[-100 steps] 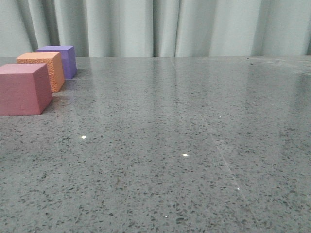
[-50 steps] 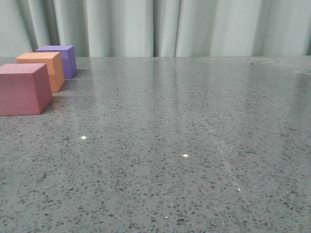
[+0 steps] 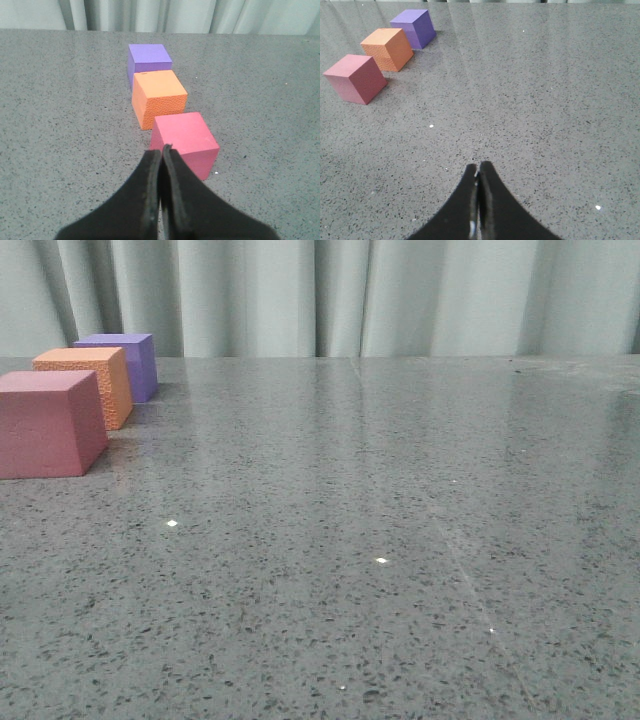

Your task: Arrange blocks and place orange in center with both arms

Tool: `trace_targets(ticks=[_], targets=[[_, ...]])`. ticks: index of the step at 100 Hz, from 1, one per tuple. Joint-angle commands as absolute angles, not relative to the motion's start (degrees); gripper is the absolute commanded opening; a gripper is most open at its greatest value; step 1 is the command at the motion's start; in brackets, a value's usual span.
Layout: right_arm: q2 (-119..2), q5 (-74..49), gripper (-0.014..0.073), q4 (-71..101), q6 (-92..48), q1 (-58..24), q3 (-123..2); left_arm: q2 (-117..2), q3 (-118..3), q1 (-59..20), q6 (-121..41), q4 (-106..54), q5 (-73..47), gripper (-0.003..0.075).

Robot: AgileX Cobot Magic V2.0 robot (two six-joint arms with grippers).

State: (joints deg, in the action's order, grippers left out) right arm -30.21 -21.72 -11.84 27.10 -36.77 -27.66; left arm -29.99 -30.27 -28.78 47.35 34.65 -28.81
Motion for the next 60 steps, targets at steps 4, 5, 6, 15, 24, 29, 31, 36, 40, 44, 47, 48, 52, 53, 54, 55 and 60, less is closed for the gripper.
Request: trace_targets(ticks=[4,5,6,15,24,29,31,36,40,44,47,48,52,53,54,55,60], targets=[[-30.2,-17.1,-0.0121,-12.7,26.7,-36.6,-29.1,-29.9,-32.1,-28.2,48.9,32.3,-25.9,-0.0019],[-30.2,-17.1,-0.0121,-12.7,26.7,-36.6,-29.1,-29.7,-32.1,-28.2,48.8,31.8,-26.0,-0.0019],[-30.2,-17.1,-0.0121,-12.7,26.7,-36.6,-29.1,-29.6,-32.1,-28.2,48.4,30.9,-26.0,-0.0019],[-30.2,-17.1,-0.0121,-12.7,26.7,-36.6,-29.1,-28.7,-32.0,-27.6,40.2,28.0,-26.0,-0.0019],[-30.2,-17.1,-0.0121,-12.7,26.7,-36.6,-29.1,-28.4,-32.0,-25.6,32.1,25.8,-26.0,-0.0019],[-30.2,-17.1,-0.0121,-12.7,26.7,-36.6,-29.1,-28.1,-32.0,-24.0,25.7,22.4,-25.9,-0.0019],[-30.2,-17.1,-0.0121,-12.7,26.7,-36.6,-29.1,-27.8,-31.9,-23.2,24.0,21.3,-25.5,-0.0019],[-30.2,-17.1,-0.0121,-12.7,26.7,-36.6,-29.1,-27.2,-31.5,-21.0,17.5,16.4,-24.2,-0.0019],[-30.2,-17.1,-0.0121,-12.7,26.7,-36.6,-29.1,-26.7,-30.7,-19.0,13.9,13.7,-22.2,-0.0019],[-30.2,-17.1,-0.0121,-12.7,26.7,-36.6,-29.1,-26.1,-29.6,-16.9,10.2,11.0,-19.5,-0.0019],[-30.2,-17.1,-0.0121,-12.7,26.7,-36.6,-29.1,-25.4,-28.6,-15.5,8.1,9.4,-17.4,-0.0019],[-30.2,-17.1,-0.0121,-12.7,26.7,-36.6,-29.1,-25.2,-28.3,-15.1,7.2,8.6,-16.9,-0.0019],[-30.2,-17.1,-0.0121,-12.7,26.7,-36.6,-29.1,-23.9,-26.3,-13.1,4.8,6.3,-13.4,-0.0019],[-30.2,-17.1,-0.0121,-12.7,26.7,-36.6,-29.1,-23.7,-25.6,-12.8,3.7,5.4,-12.8,-0.0019],[-30.2,-17.1,-0.0121,-12.7,26.7,-36.6,-29.1,-23.2,-25.2,-12.1,3.2,5.0,-11.5,-0.0019],[-30.2,-17.1,-0.0121,-12.7,26.7,-36.6,-29.1,-23.0,-24.8,-11.8,2.1,4.0,-10.9,-0.0019],[-30.2,-17.1,-0.0121,-12.7,26.7,-36.6,-29.1,-21.2,-21.4,-9.6,-1.6,0.0,-6.3,-0.0019]])
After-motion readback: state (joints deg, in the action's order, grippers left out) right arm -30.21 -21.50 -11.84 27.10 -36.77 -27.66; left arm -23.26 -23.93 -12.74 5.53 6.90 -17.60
